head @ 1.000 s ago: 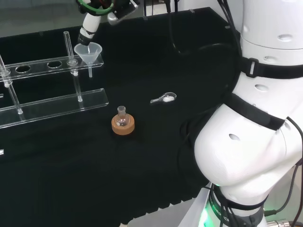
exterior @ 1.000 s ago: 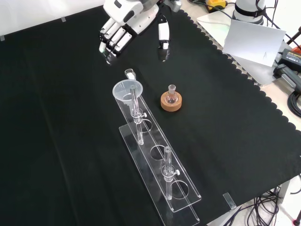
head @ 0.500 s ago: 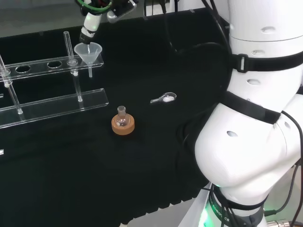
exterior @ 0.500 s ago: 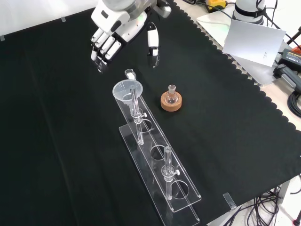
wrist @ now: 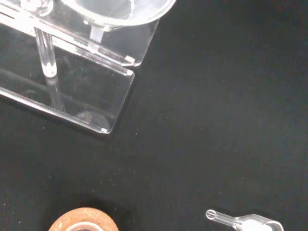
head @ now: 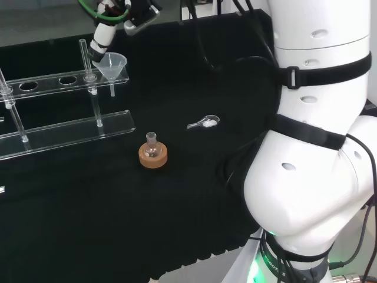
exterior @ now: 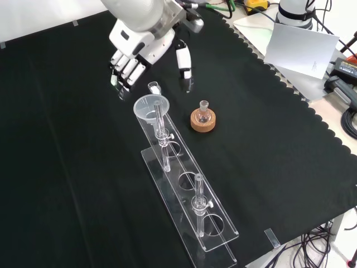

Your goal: Pick up the funnel from the transparent funnel stand.

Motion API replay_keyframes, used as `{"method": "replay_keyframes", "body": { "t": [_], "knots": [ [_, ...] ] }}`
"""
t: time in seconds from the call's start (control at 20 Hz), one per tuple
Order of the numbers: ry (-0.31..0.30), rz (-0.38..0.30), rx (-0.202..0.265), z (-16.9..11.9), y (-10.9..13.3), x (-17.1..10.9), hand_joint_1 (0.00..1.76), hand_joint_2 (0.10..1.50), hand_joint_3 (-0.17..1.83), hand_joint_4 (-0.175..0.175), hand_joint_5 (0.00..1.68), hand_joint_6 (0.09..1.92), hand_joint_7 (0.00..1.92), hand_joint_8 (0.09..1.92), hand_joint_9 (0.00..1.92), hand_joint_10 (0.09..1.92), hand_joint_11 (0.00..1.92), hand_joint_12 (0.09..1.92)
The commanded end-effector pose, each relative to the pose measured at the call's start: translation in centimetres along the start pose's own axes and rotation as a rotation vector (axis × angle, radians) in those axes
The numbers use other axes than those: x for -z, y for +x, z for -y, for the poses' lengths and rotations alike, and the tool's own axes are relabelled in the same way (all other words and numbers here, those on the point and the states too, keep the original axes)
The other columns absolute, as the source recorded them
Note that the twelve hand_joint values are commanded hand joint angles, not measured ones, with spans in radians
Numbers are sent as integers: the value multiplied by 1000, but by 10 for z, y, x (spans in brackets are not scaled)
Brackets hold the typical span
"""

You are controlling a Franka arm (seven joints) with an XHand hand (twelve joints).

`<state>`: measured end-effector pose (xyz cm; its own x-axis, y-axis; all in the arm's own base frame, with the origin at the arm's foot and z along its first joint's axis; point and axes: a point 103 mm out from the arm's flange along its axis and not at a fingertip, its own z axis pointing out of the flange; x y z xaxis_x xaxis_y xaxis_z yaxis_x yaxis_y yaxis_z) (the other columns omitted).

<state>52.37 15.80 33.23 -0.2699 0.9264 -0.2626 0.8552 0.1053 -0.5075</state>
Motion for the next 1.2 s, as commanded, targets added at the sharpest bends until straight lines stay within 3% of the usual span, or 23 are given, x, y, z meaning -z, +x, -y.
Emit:
{"method": "replay_keyframes", "body": {
  "t": [0.05, 0.45, 1.2],
  "knots": [
    [24, 53, 7, -5, 5, -9, 307, 610, -30, -16, 24, 87, 62, 408, 0, 541, 0, 1064],
    [53, 87, 12, -15, 6, -16, 449, 678, 6, -18, 0, 87, 4, 402, 0, 414, 0, 1022],
    [91, 69, 9, -42, 3, -28, 449, 696, 12, -19, 0, 87, 0, 364, 0, 352, 0, 964]
  ]
}}
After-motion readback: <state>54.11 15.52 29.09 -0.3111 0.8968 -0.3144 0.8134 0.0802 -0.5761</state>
